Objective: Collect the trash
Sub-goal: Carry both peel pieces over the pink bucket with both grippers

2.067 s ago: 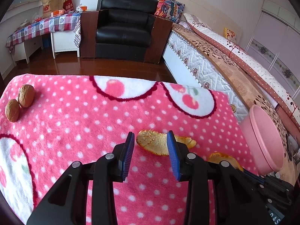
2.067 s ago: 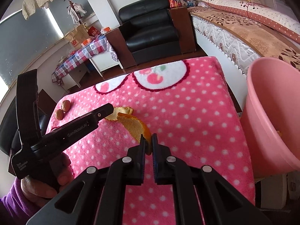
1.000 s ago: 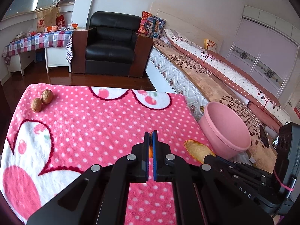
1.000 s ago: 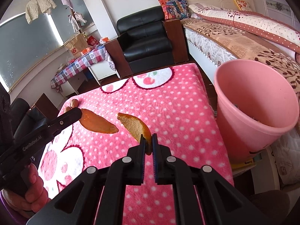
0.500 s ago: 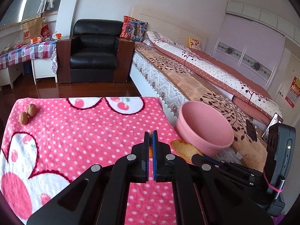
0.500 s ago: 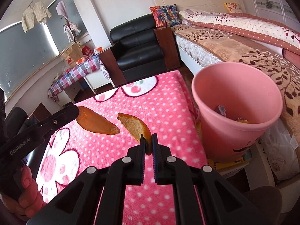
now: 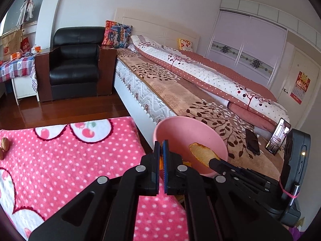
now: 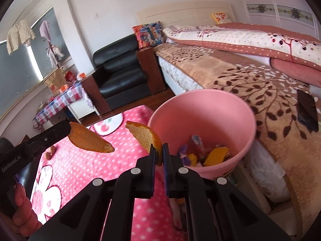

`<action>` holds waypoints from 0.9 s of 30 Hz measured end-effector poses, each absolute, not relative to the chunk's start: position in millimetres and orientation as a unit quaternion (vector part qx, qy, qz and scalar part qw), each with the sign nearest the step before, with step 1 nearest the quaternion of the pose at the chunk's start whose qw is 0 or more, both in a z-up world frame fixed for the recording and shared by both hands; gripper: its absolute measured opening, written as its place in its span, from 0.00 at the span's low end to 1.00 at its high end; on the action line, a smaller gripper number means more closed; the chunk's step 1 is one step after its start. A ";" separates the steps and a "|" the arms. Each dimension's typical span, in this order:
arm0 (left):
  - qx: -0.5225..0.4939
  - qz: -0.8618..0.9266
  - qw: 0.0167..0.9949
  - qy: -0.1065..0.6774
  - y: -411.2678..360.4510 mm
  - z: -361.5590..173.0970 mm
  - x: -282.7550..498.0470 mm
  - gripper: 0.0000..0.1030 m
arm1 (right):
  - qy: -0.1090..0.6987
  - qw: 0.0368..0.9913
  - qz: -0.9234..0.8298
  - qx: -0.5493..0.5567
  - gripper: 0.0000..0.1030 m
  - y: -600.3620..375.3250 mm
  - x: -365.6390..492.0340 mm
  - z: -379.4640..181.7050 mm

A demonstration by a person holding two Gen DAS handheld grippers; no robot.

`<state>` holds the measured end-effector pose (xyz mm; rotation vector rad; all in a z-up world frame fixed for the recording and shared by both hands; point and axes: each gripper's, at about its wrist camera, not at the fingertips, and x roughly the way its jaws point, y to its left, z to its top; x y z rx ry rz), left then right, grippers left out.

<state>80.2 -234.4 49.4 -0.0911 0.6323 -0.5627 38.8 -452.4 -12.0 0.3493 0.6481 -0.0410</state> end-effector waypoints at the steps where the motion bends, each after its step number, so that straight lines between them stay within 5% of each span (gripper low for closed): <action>1: -0.044 -0.277 0.910 0.307 -239.3 49.8 81.9 0.02 | 0.317 0.932 -0.026 0.171 0.06 -458.1 40.2 -13.0; 27: 0.002 -0.327 0.882 0.340 -325.5 1.1 119.3 0.02 | 0.356 0.916 -0.069 0.172 0.06 -509.6 83.3 -57.8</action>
